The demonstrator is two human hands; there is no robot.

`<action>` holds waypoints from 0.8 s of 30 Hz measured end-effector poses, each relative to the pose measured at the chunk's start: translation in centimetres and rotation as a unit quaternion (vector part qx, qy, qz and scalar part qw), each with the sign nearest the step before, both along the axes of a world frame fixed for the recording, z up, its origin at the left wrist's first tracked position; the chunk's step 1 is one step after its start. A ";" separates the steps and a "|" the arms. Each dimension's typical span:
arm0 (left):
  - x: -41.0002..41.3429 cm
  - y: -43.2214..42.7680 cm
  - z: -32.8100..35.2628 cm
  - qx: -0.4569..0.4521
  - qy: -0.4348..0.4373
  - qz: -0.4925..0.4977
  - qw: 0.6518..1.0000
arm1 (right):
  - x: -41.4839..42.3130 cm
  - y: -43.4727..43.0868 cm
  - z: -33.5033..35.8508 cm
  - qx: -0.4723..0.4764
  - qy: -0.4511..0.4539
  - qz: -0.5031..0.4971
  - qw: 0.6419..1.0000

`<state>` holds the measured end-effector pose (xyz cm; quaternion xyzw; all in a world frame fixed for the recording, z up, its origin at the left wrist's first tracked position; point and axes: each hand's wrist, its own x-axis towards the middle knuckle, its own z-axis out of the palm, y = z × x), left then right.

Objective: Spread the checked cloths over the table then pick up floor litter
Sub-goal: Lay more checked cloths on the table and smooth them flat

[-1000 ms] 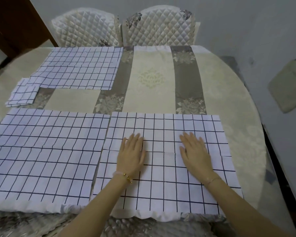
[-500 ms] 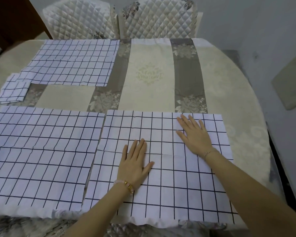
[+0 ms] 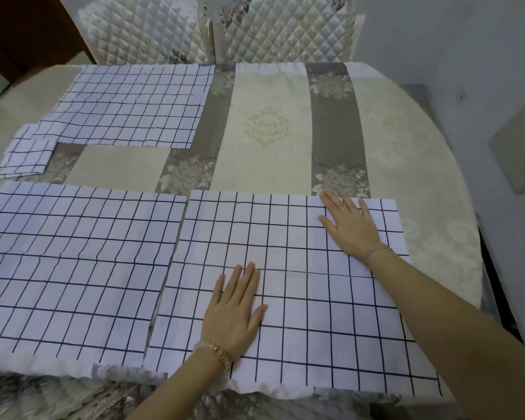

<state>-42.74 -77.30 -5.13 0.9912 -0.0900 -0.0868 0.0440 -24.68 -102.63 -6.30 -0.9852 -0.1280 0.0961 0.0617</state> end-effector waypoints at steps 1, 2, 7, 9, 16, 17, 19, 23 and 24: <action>0.0 0.0 0.3 -0.004 0.007 -0.002 1.000 | 0.1 0.0 0.4 0.010 0.018 0.001 1.000; 0.0 0.2 0.4 -0.009 0.014 -0.005 1.000 | 0.1 0.1 0.9 0.037 0.035 -0.001 0.999; -0.3 1.8 1.8 -0.118 -0.004 0.032 0.993 | -4.9 -1.4 4.0 0.274 -0.027 -0.138 0.951; -1.2 2.4 2.3 -0.117 -0.044 0.005 0.992 | -9.4 -2.4 4.5 0.277 -0.049 -0.169 0.945; -4.8 0.9 1.8 0.036 -0.004 -0.176 0.984 | -18.2 -3.0 2.0 0.103 0.044 -0.027 0.993; -4.8 0.8 1.9 0.033 -0.012 -0.174 0.984 | -18.2 -3.0 1.9 0.101 0.037 -0.036 0.994; -4.6 0.3 2.4 0.022 -0.006 -0.174 0.984 | -17.1 -2.8 2.2 0.129 0.014 -0.065 0.989; -4.4 -1.3 1.9 -0.037 0.089 -0.206 0.974 | -11.2 -2.2 3.7 0.185 0.012 -0.097 0.978; -4.4 -1.7 1.5 -0.048 0.097 -0.208 0.972 | -9.5 -2.1 4.1 0.197 0.021 -0.099 0.975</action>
